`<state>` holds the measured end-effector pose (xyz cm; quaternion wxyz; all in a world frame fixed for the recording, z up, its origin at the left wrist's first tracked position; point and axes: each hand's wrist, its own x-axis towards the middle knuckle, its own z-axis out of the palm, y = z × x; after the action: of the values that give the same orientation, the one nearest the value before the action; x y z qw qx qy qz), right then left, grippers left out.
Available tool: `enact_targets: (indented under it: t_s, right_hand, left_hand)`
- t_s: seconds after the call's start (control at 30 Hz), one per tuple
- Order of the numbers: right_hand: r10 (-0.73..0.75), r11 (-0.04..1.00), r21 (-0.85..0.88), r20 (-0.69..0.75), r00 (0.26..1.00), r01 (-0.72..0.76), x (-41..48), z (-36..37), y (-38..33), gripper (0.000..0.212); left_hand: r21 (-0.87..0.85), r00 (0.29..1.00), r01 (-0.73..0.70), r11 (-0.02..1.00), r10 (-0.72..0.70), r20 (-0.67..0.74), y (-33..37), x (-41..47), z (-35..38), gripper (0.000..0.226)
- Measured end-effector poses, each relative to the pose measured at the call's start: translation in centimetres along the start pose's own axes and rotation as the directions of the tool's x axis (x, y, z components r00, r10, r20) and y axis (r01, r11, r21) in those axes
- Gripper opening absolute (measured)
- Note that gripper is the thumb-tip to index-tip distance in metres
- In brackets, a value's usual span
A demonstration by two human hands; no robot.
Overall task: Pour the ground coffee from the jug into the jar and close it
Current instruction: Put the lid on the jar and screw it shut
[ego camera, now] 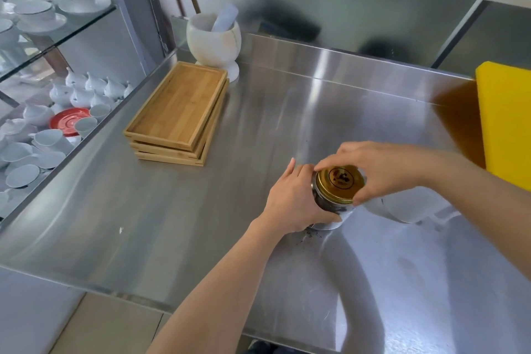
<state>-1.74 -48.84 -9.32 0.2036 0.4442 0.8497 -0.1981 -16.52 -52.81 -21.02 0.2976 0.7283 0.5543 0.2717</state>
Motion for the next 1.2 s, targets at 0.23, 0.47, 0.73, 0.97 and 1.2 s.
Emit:
enact_targets:
  t_s: [0.23, 0.47, 0.73, 0.97, 1.2]
  right_hand:
    - [0.123, 0.954, -0.223, -0.324, 0.938, -0.202, 0.9, 1.3, -0.8, 0.091]
    - [-0.016, 1.0, -0.005, -0.14, 0.99, 0.016, 0.2, 1.7, 0.5, 0.068]
    - [-0.045, 0.995, -0.099, -0.294, 0.955, 0.017, 0.7, 3.0, 0.6, 0.066]
    - [-0.063, 0.992, -0.126, -0.311, 0.948, 0.025, 0.7, 3.6, 1.3, 0.063]
    - [0.013, 1.0, -0.019, -0.423, 0.906, -0.023, 1.0, 4.9, 1.3, 0.059]
  left_hand:
    - [-0.015, 1.0, -0.026, 1.0, 0.026, 0.014, 0.1, -0.2, -0.3, 0.084]
    - [-0.056, 0.999, -0.038, 0.998, 0.037, -0.015, 0.2, -0.3, -0.4, 0.084]
    - [-0.067, 0.999, -0.043, 0.997, 0.043, 0.011, 0.0, -0.1, -0.4, 0.083]
    - [-0.052, 0.998, -0.057, 0.997, 0.057, 0.001, 0.0, -0.1, -0.2, 0.083]
    - [-0.034, 0.996, -0.086, 0.996, 0.087, 0.017, -0.9, 0.2, 0.2, 0.085]
